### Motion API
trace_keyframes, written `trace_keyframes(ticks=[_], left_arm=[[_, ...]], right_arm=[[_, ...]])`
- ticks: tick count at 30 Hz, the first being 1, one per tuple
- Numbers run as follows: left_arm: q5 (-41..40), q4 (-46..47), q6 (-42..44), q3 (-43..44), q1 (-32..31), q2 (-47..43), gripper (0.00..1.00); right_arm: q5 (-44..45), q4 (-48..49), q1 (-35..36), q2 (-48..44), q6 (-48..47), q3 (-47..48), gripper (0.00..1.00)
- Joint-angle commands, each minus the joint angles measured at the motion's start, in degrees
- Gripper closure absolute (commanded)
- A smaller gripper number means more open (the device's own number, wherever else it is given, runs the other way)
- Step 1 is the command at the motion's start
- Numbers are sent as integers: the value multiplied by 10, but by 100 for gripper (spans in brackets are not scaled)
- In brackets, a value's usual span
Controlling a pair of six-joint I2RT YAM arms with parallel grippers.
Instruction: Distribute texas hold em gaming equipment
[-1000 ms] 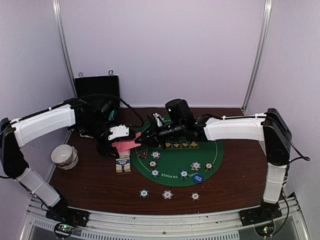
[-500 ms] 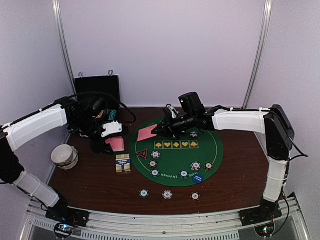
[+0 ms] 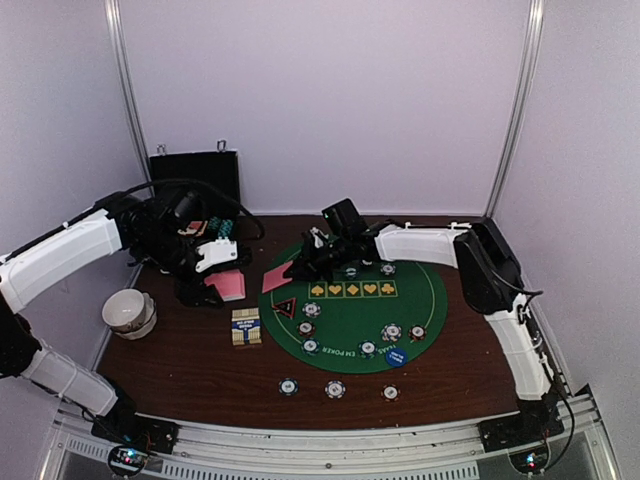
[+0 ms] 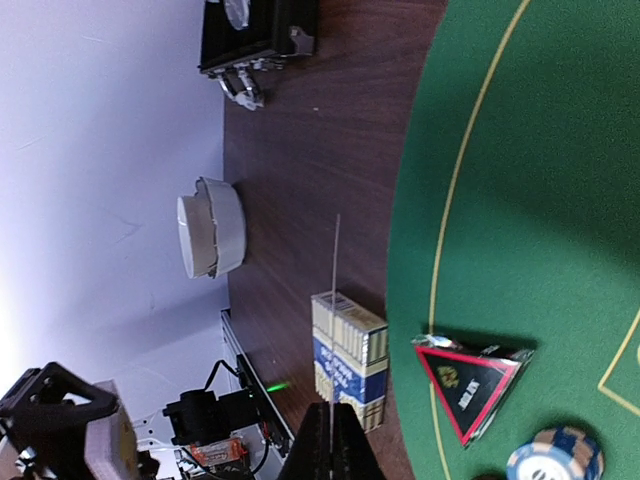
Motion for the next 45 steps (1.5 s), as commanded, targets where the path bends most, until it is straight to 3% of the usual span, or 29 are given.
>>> trace_keyframes(ticks=[1, 6, 12, 22, 35, 45], left_arm=[[20, 0, -9, 0, 4, -15, 99], [26, -1, -11, 1, 4, -11, 100], [30, -2, -12, 1, 4, -5, 100], [45, -3, -20, 25, 4, 17, 100], [55, -4, -40, 65, 4, 59, 100], [64, -6, -46, 80, 4, 67, 100]], right_arm=[[0, 0, -3, 55, 4, 59, 100], [16, -35, -3, 99, -12, 101, 97], [60, -93, -4, 82, -71, 98, 62], [118, -114, -15, -25, -124, 57, 24], [68, 55, 51, -216, -53, -173, 14], [52, 159, 107, -233, 10, -226, 13]])
